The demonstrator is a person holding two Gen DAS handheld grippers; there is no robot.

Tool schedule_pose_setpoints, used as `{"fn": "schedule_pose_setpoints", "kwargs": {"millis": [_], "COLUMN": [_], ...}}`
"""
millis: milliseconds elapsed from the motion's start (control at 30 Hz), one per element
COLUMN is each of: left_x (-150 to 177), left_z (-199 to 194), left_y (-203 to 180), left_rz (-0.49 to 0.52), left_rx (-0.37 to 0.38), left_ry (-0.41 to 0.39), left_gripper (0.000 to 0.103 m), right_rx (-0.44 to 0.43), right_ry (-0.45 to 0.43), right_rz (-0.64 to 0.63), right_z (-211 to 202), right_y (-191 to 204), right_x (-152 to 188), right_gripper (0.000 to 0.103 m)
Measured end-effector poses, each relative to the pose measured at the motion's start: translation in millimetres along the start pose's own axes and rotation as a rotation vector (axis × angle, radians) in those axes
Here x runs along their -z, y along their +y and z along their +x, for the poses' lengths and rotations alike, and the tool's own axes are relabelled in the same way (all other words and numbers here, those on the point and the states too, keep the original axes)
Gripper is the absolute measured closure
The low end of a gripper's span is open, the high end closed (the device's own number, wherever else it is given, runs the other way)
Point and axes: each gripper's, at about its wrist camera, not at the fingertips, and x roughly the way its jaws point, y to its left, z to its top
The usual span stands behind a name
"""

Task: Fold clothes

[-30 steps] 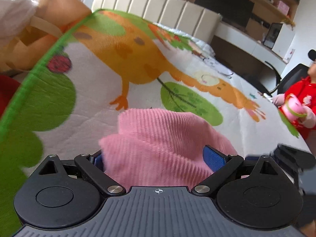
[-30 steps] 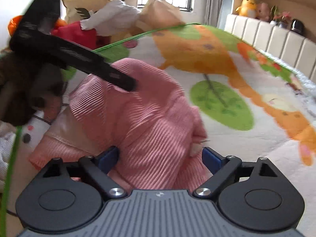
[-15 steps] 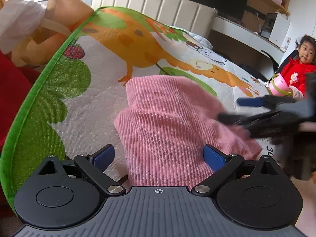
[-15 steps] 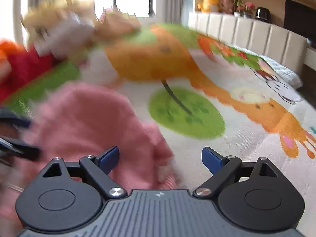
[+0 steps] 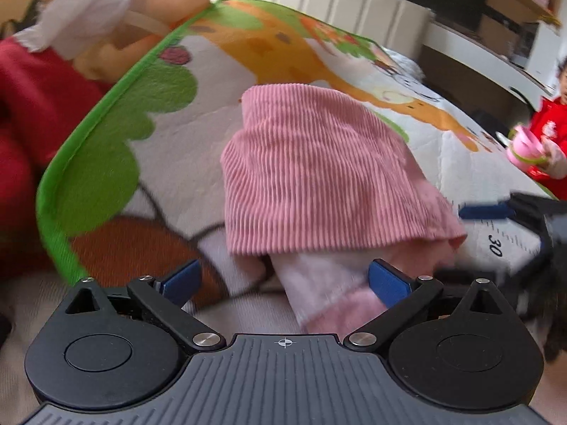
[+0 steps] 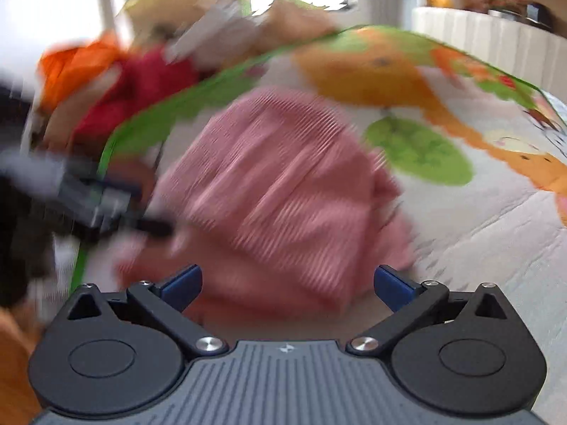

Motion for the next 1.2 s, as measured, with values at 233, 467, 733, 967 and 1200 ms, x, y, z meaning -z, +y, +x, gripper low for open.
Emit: {"fn": "schedule_pose_setpoints", "kwargs": {"millis": [233,467,733,967,1200], "left_x": [19,33,33,32,33], "left_z": [-20,-27,-14,-15,-13], "left_y": [-3,-9,-5,-1,1], "left_rz": [-0.079,-0.030,-0.048,-0.072,-0.070], "left_rx": [-0.045,-0.104,-0.190,-0.173,-0.175], "left_ry": [0.039,0.056,0.151,0.159,0.158], "left_gripper": [0.000,0.000,0.000,0.000,0.000], "right_rx": [0.074,0.161,0.241,0.238,0.237], "right_ry": [0.029,0.131,0.229,0.239,0.236], "right_rz": [0.002,-0.039,-0.098,-0.101,-0.100], "right_z": [6,14,22,22,21], "right_y": [10,27,45,48,46], "right_x": [7,-13,-30,-31,-30], "right_gripper": [0.000,0.000,0.000,0.000,0.000]}}
